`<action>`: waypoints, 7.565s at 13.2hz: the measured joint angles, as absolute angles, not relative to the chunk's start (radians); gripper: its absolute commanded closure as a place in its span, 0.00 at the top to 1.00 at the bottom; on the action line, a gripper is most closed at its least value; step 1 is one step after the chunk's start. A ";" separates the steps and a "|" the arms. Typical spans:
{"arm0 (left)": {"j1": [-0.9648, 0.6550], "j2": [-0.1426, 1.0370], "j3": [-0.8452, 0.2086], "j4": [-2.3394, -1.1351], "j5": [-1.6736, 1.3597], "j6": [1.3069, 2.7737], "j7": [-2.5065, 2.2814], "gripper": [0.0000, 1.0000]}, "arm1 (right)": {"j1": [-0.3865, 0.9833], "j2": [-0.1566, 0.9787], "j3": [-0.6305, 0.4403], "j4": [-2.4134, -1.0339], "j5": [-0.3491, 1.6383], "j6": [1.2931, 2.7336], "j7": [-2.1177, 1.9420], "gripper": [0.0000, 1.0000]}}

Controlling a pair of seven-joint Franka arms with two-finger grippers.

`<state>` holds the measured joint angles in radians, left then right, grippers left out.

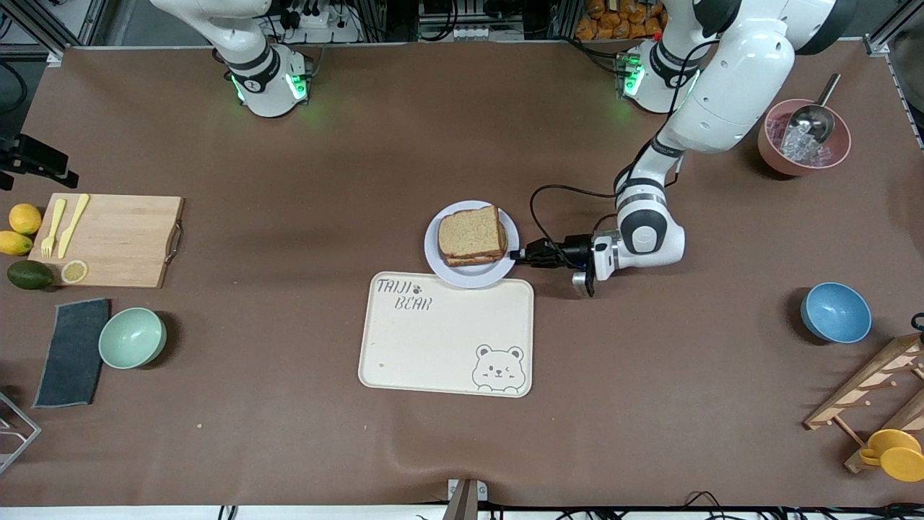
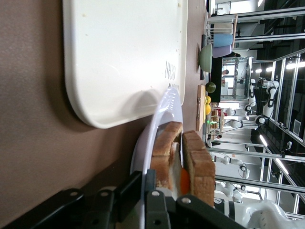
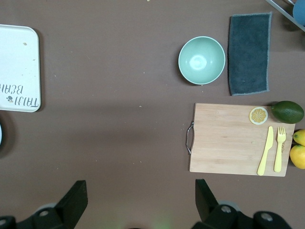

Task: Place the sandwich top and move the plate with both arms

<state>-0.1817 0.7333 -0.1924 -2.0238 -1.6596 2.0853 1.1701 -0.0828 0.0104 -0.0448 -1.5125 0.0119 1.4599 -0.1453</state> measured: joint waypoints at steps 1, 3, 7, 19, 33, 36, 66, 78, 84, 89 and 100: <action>-0.182 0.733 -0.192 -2.024 -1.660 2.086 1.171 0.00 | -0.083 0.010 -0.045 -1.512 0.012 1.460 -0.145 1.00; -0.182 0.733 -0.192 -2.024 -1.660 2.086 1.171 0.00 | -0.083 0.010 -0.045 -1.513 0.012 1.459 -0.145 1.00; -0.182 0.733 -0.192 -2.024 -1.660 2.086 1.172 0.00 | -0.083 0.010 -0.045 -1.513 0.012 1.458 -0.145 1.00; -0.186 0.734 -0.194 -2.020 -1.660 2.091 1.179 0.00 | -0.083 0.010 -0.045 -1.513 0.012 1.451 -0.145 1.00; -0.026 0.792 -0.399 -2.018 -1.660 2.138 1.301 0.00 | -0.083 0.010 -0.045 -1.513 0.012 1.449 -0.145 1.00; -0.020 0.786 -0.411 -2.012 -1.660 2.138 1.282 0.00 | -0.083 0.010 -0.045 -1.513 0.012 1.449 -0.145 1.00; -0.031 0.917 -0.332 -1.679 -1.716 2.302 1.073 0.00 | -0.083 0.010 -0.045 -1.513 0.012 1.438 -0.145 1.00; -0.035 0.924 -0.331 -1.662 -1.727 2.322 1.047 0.28 | -0.082 0.010 -0.043 -1.512 0.012 1.438 -0.145 1.00; -0.011 0.904 -0.329 -1.665 -1.713 2.328 1.015 0.22 | -0.082 0.010 -0.042 -1.512 0.012 1.438 -0.145 1.00; 0.078 0.836 -0.328 -1.683 -1.484 2.320 0.848 0.20 | -0.082 0.010 -0.042 -1.512 0.012 1.438 -0.145 1.00; 0.144 0.504 -0.329 -1.661 -0.693 2.084 0.123 0.17 | -0.083 0.010 -0.042 -1.512 0.012 1.435 -0.145 1.00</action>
